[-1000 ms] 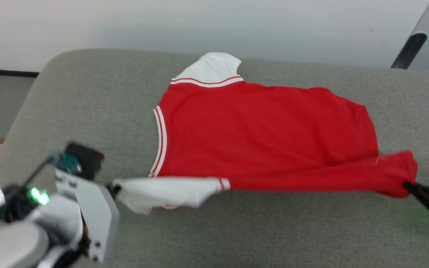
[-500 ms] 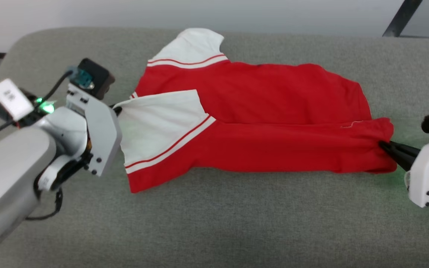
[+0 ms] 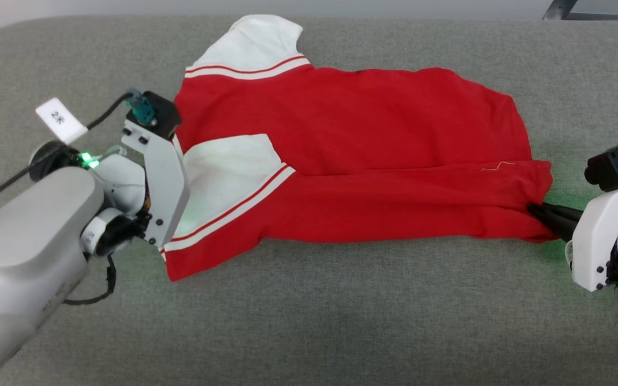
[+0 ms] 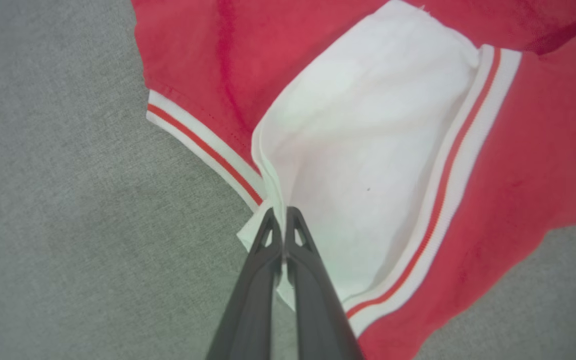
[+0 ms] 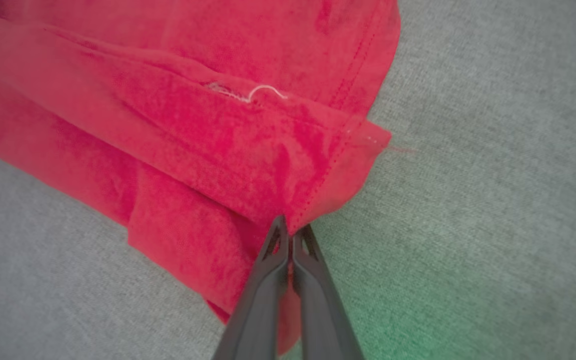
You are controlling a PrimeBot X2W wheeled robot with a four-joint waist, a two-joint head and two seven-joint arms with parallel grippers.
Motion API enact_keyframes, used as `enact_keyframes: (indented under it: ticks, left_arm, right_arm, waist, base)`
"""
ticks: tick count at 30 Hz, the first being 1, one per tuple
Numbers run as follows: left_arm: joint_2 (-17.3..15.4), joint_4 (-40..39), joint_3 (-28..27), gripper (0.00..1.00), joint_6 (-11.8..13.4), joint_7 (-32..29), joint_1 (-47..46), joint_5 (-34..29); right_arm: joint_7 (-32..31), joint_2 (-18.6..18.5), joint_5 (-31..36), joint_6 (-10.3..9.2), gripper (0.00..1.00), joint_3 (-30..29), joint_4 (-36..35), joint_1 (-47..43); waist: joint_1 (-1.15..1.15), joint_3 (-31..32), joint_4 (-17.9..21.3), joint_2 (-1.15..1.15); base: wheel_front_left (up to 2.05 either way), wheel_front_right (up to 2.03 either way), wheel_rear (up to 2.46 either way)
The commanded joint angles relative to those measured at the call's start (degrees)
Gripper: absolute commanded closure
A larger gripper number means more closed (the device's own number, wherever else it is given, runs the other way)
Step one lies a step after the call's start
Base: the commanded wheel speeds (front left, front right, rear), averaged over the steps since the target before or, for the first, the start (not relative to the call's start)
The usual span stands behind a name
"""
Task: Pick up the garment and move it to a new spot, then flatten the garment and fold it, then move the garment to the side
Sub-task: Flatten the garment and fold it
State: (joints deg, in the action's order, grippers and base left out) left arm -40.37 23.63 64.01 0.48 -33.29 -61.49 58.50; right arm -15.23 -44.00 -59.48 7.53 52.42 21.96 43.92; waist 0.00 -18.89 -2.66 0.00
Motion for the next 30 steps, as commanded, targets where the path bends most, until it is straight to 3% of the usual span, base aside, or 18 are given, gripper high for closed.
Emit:
enact_keyframes:
  ticks: [1,3,5,7,8,9,15,20,30]
  left_arm:
    - [0.1,0.4,-0.3,0.95,-0.1,-0.1,0.1,0.3]
    - [0.6,1.1,-0.6,0.81,0.0,-0.3,0.1,1.1]
    - [0.6,1.5,-0.5,0.66,0.0,-0.5,-0.3,1.0]
    - [0.7,1.8,-1.2,0.51,0.9,-0.3,0.0,1.7]
    - [0.5,1.6,-1.1,0.07,1.0,0.0,0.0,1.3]
    - [0.6,1.4,-1.6,0.00,1.2,0.4,0.3,1.9]
    - [-0.8,-1.2,-2.2,0.00,2.9,3.6,3.0,1.9]
    - [-2.2,-5.2,-3.5,0.00,5.7,7.5,7.2,3.2]
    - [-6.6,-13.0,-5.9,0.00,13.0,8.7,14.9,7.8]
  right_arm:
    - [-0.4,0.2,-0.1,-0.05,1.00,-0.2,-0.1,0.6]
    - [-1.0,0.3,-0.2,-0.06,1.00,-0.6,-0.1,0.8]
    - [-1.4,0.3,0.3,-0.06,0.61,-0.9,-0.1,0.9]
    - [-1.7,0.5,0.6,-0.06,0.00,-1.2,0.0,0.8]
    - [-1.8,0.5,0.7,-0.05,0.00,-1.4,0.1,0.6]
    - [-1.7,0.6,0.8,-0.06,0.00,-1.6,0.0,0.4]
    - [1.8,0.5,2.7,-0.05,0.00,-3.9,-0.5,-1.8]
    - [9.9,0.4,7.7,-0.05,0.00,-7.0,-2.2,-4.9]
    - [25.9,4.1,22.5,-0.06,0.00,-21.6,-7.0,-14.1]
  waist:
    - [0.00,0.0,0.0,0.00]
    - [0.00,0.1,0.0,0.00]
    - [0.00,0.5,-0.1,0.00]
    - [0.00,1.3,-0.1,0.00]
    - [0.00,1.7,-0.2,0.00]
    - [0.00,2.2,-0.2,0.00]
    - [0.00,5.7,-0.3,0.00]
    - [0.00,8.7,-0.4,0.00]
    - [0.00,12.0,0.8,0.00]
  base:
    - [0.00,0.00,0.00]
    - [0.00,0.00,0.00]
    - [0.00,0.00,0.00]
    - [0.00,0.00,0.00]
    - [0.00,0.00,0.00]
    - [0.00,0.00,0.00]
    - [0.00,0.00,0.00]
    - [0.00,0.00,0.00]
    - [0.00,0.00,0.00]
